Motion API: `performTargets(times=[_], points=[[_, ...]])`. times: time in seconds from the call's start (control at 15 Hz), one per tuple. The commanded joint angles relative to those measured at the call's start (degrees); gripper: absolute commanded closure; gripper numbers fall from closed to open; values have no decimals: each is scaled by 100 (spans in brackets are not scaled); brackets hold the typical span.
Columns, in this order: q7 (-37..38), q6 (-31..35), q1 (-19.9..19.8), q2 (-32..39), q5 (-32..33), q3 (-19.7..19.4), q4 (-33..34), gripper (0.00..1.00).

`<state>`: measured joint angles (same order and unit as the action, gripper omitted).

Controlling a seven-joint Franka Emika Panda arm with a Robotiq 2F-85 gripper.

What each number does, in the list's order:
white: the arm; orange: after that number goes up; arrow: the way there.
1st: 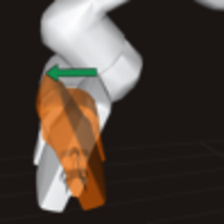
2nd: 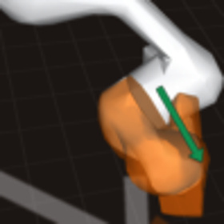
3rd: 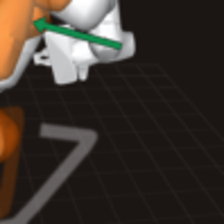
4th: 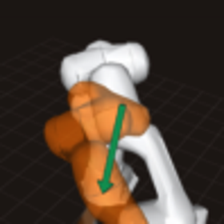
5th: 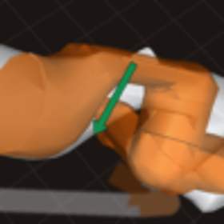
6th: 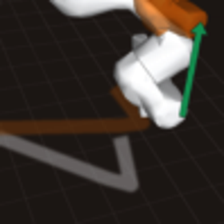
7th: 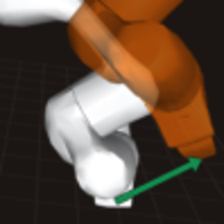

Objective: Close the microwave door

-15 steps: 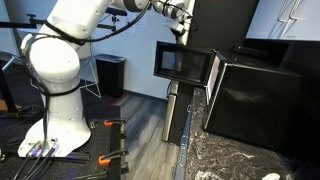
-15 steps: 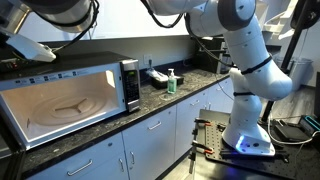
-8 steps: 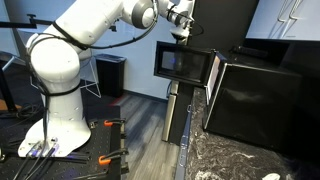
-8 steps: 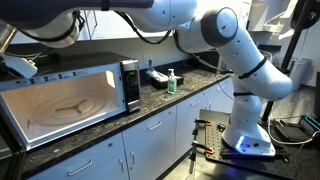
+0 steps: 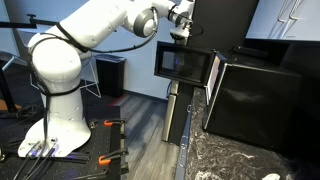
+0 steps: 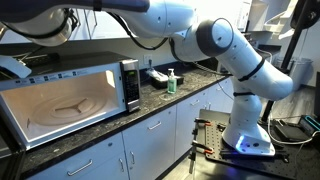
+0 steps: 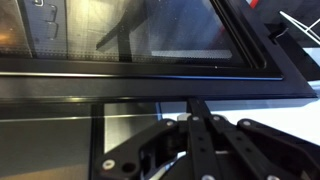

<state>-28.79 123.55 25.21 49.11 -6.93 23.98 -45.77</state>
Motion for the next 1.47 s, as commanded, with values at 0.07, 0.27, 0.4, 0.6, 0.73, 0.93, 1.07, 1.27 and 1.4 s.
performTargets(times=[0.07,0.27,0.4,0.6,0.73,0.93,1.07,1.27,1.4], points=[[201,-150,172,54,88,-74,256,100],[380,-245,191,44,82,-96,251,100],[534,-344,149,28,58,-103,194,100],[745,-559,70,72,29,-105,196,100],[836,-724,32,79,5,-76,219,100],[1158,-1015,38,24,50,-135,216,100],[1493,-1204,21,-82,92,-190,137,100],[1953,-1410,-28,-231,100,-249,1,100],[2227,-1537,-52,-295,91,-274,-52,100]])
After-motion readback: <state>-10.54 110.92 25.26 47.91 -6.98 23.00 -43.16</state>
